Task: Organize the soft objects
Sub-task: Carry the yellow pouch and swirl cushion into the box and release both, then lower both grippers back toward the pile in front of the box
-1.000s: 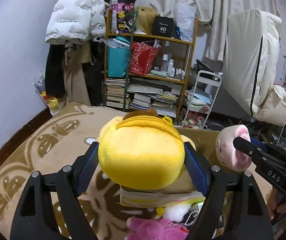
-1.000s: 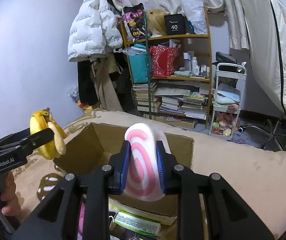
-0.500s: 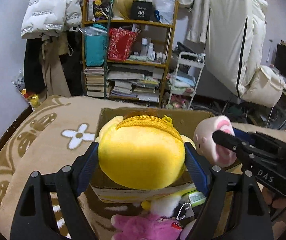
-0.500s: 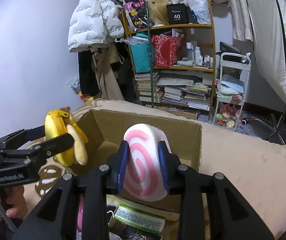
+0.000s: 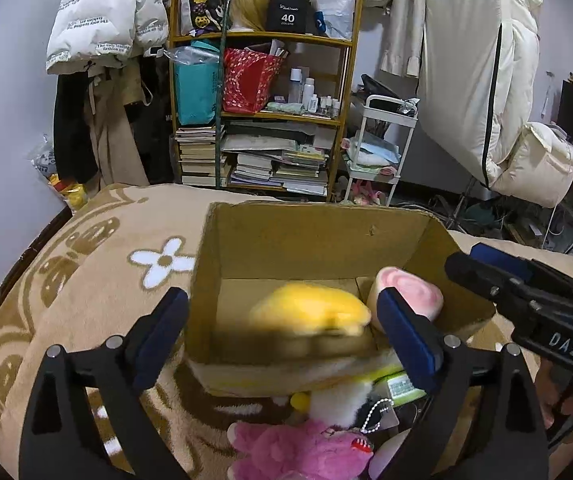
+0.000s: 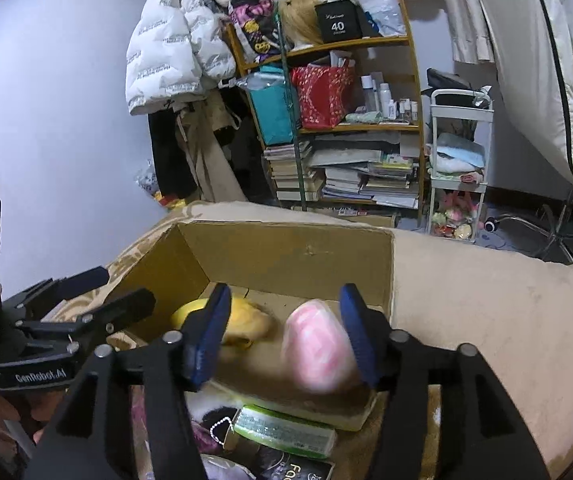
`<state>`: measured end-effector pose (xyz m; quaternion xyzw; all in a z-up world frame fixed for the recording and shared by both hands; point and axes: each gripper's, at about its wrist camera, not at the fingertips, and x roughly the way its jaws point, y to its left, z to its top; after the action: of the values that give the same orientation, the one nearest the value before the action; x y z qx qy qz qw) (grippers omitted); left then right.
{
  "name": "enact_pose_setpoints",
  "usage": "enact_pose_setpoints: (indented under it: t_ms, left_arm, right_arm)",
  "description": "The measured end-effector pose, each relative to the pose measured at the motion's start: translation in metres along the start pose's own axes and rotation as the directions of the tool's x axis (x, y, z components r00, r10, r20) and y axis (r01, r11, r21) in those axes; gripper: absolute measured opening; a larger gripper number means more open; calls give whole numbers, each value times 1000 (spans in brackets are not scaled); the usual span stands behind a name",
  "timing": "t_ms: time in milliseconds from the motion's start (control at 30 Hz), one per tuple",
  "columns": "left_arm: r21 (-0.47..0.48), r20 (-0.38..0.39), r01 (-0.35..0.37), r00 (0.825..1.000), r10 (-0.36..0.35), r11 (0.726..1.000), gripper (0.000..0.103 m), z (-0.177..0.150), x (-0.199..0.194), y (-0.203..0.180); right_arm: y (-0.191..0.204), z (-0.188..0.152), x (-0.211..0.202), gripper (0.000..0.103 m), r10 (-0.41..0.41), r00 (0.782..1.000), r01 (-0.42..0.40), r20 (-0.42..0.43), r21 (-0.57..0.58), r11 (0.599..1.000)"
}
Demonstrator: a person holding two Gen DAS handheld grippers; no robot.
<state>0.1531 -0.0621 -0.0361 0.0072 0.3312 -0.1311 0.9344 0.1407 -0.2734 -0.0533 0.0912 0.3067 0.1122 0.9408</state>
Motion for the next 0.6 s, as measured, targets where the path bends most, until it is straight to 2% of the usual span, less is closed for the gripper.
enact_pose_setpoints:
  t_ms: [67, 133, 300, 400, 533, 600]
  left_arm:
    - [-1, -6, -4, 1000, 4, 1000, 95, -1, -3, 1]
    - [-7, -13, -1, 1000, 1, 1000, 95, -4, -8, 4]
    - [-16, -19, -31, 999, 31, 999, 95, -17, -25, 9]
    - [6, -22, -45, 999, 45, 999, 96, -21, -39, 7]
    - [41, -18, -77, 997, 78, 996, 100, -27, -61, 1]
    - [41, -3, -66, 998, 66, 997, 100, -30, -74, -1]
  right_arm:
    - [1, 0, -4, 66, -6, 1000, 6, 2, 8, 1000]
    - [1, -1, -10, 72, -19, 1000, 19, 10, 15, 1000]
    - [7, -4, -25, 75, -34, 999, 34, 15, 5, 999]
    - [12, -7, -37, 89, -34, 999, 34, 24, -3, 999]
    - [22, -11, -56, 99, -21, 999, 22, 38, -6, 1000]
    - [27, -13, -63, 103, -16, 999, 17, 36, -6, 1000]
